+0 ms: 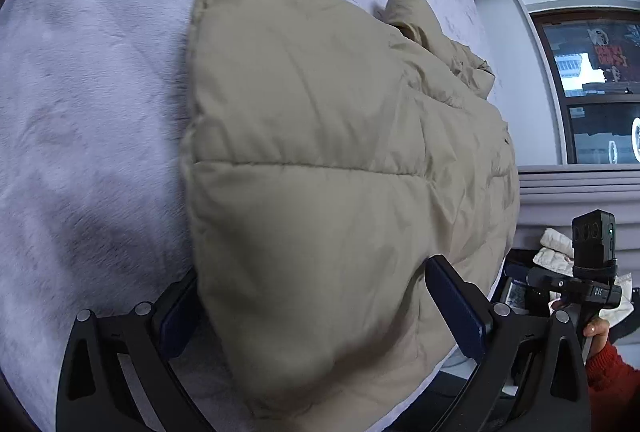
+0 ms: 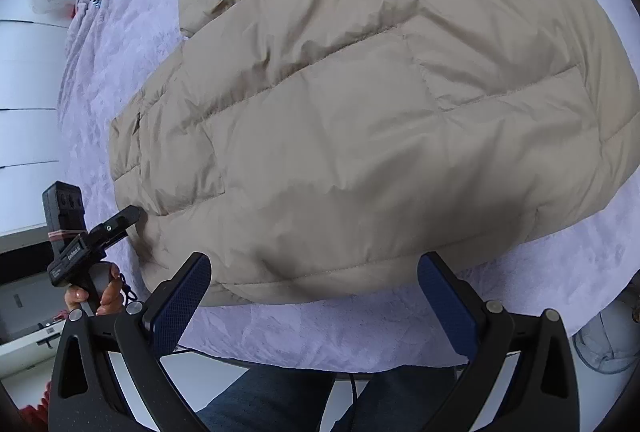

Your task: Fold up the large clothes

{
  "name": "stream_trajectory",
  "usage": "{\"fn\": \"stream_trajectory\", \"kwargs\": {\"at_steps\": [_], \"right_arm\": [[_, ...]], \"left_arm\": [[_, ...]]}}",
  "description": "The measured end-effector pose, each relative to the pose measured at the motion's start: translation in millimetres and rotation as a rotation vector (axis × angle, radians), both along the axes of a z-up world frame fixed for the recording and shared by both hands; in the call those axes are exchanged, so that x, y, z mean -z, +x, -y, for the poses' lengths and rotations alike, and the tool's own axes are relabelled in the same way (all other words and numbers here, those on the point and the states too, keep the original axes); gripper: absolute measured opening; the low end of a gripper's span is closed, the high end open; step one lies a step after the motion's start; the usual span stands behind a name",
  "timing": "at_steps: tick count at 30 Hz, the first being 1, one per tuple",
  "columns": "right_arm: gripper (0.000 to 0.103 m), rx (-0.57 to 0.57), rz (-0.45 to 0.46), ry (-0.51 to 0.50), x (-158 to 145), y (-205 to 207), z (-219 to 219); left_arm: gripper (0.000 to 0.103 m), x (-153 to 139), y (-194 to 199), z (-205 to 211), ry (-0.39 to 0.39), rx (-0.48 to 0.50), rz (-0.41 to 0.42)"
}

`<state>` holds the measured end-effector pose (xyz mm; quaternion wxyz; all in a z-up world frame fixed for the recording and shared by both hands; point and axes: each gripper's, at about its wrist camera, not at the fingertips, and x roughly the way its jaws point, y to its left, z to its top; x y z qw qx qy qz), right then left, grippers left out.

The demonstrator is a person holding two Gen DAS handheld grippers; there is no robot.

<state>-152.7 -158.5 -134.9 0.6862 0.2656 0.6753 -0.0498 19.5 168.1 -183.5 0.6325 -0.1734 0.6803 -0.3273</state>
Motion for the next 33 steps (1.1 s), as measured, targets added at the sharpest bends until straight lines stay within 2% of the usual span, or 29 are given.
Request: {"fn": "stream_trajectory", "kwargs": {"at_steps": [5, 9, 10, 11, 12, 13, 15, 17, 19, 20, 21, 24, 27, 30, 33], "right_arm": [[0.103, -0.033, -0.015, -0.019, -1, 1, -6], [0.103, -0.08, -0.021, -0.063, -3, 4, -11], [0.103, -0.091, -0.019, -0.077, -5, 6, -11], [0.103, -0.095, -0.013, -0.086, -6, 7, -12], [0.103, -0.097, -0.006, -0.093, -8, 9, -11], [0.103, -0.098, 0.003, -0.101, -10, 10, -10], [0.103, -0.095, 0.025, -0.121, -15, 16, -5], [0.101, -0.082, 0.058, -0.159, -20, 23, 1], [0.074, -0.072, 0.115, -0.183, -26, 29, 7], [0.037, -0.071, 0.13, -0.192, -26, 33, 12], [0.023, -0.067, 0.137, -0.202, -24, 37, 15], [0.021, -0.044, 0.172, -0.17, -8, 49, 27], [0.021, -0.029, 0.2, -0.095, 14, 64, 32], [0.021, -0.014, 0.206, -0.024, 40, 77, 33], [0.021, 0.033, 0.203, 0.065, 60, 84, 41]], "left_arm": [[0.102, 14, 11, 21, 0.007, 0.064, 0.026], [0.102, 20, 13, 28, -0.02, 0.084, 0.024], [0.098, 20, 12, 30, -0.03, 0.089, 0.027], [0.086, 18, 11, 32, -0.049, 0.102, 0.028], [0.058, 18, 10, 36, -0.076, 0.111, 0.01], [0.041, 18, 9, 37, -0.111, 0.103, -0.023], [0.03, 10, 6, 38, -0.125, 0.088, -0.017], [0.025, -4, 4, 38, -0.126, 0.074, -0.007], [0.024, -21, 2, 37, -0.164, 0.051, -0.003], [0.024, -31, 1, 37, -0.191, 0.041, -0.003], [0.024, -41, 0, 38, -0.216, 0.037, -0.001], [0.024, -72, -5, 45, -0.265, 0.033, -0.001], [0.024, -103, -12, 66, -0.272, 0.049, 0.002], [0.024, -133, -22, 99, -0.243, 0.077, 0.028], [0.024, -156, -32, 145, -0.168, 0.105, 0.056]]}}
